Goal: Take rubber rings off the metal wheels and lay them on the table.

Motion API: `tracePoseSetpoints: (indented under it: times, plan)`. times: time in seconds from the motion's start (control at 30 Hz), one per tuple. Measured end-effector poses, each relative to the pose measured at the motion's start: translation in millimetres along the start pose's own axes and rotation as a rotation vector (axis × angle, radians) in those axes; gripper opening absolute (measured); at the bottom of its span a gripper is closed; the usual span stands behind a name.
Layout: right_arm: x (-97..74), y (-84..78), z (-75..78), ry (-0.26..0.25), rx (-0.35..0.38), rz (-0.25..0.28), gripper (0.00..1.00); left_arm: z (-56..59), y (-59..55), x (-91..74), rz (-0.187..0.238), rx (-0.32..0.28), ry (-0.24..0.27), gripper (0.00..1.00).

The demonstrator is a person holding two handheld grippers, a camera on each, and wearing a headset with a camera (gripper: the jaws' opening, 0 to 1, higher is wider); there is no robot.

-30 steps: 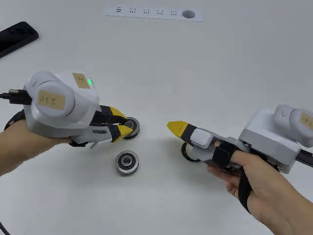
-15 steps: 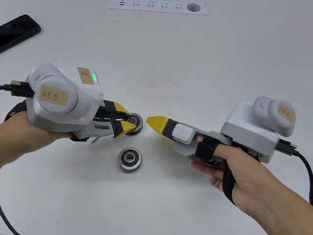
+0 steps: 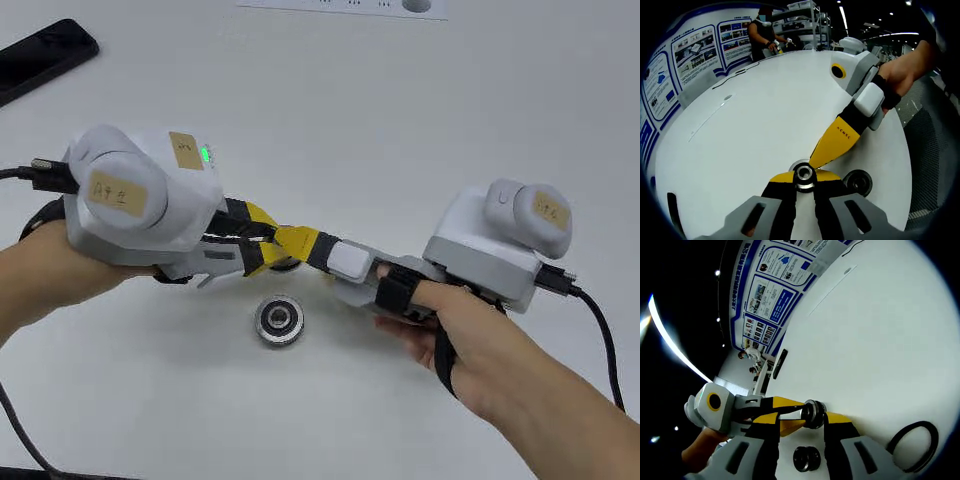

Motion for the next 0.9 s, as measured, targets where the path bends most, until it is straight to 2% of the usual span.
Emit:
tracePoseSetpoints:
  times: [0.3, 0.47, 0.77, 0.83, 0.9]
  plan:
    - [2.6, -2.7, 1.5, 0.006, 0.008, -0.017, 0.35, -0.4, -0.1, -0.3, -0.002, 0.004, 0.002, 0.12]
    - [0.6, -2.4, -1.0, 0.032, -0.005, -0.021, 0.34, -1.3, -0.6, -0.5, -0.003, 0.005, 0.000, 0.12]
    - [-3.1, 1.7, 1.4, 0.038, 0.003, -0.017, 0.25, -2.6, -1.6, -0.9, -0.005, 0.005, 0.001, 0.12]
    - [-3.1, 1.3, 3.1, 0.024, 0.008, -0.020, 0.22, -2.9, -1.8, -0.9, -0.005, 0.004, 0.001, 0.12]
    - [-3.0, 0.9, 8.4, -0.004, 0.006, -0.019, 0.15, -3.1, -1.9, -1.0, -0.005, 0.003, 0.002, 0.12]
Point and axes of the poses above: the centre of the closed fingertips' face, and the gripper's own axes: x roughly forward along the fingers, z roughly to its right, y roughly out of its top, the point moved 3 cm from there along -x, roughly backward along the fingers, and after that the axes turned 13 degrees about z, right-handed, at the moved point
